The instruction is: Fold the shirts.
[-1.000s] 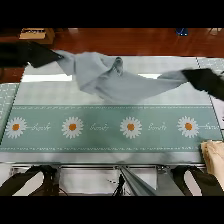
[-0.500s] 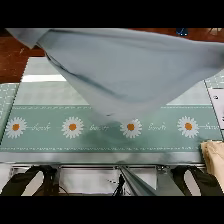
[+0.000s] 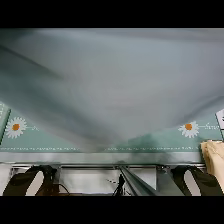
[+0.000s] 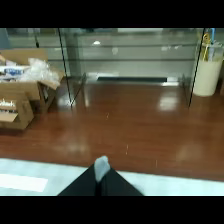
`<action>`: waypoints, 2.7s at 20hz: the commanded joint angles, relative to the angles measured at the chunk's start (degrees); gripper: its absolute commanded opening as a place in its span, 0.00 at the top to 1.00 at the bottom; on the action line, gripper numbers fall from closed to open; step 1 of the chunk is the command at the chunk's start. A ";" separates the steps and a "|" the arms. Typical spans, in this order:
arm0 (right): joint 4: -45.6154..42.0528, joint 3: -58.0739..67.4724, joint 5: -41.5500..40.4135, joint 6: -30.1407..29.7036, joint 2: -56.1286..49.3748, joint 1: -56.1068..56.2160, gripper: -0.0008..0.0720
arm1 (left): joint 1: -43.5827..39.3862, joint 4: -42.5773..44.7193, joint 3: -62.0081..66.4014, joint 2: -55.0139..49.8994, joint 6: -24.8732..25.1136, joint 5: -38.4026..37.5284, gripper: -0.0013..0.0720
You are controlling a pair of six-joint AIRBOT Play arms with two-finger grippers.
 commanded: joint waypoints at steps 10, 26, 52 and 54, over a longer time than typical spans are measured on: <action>-9.55 9.01 11.32 2.84 -9.29 -0.04 0.95 | 0.04 8.59 0.26 -3.26 -6.10 -5.49 0.96; 0.20 9.01 6.69 0.28 -55.91 5.16 0.94 | -11.23 7.87 -8.83 -45.59 2.89 9.40 0.96; -2.97 -26.64 12.79 -11.19 -42.07 -15.54 0.39 | -3.69 14.16 -36.41 -53.16 7.23 -7.37 0.42; -2.43 -32.28 9.22 -12.04 -39.26 -15.58 0.39 | -6.64 11.17 -40.57 -53.22 8.33 -2.08 0.29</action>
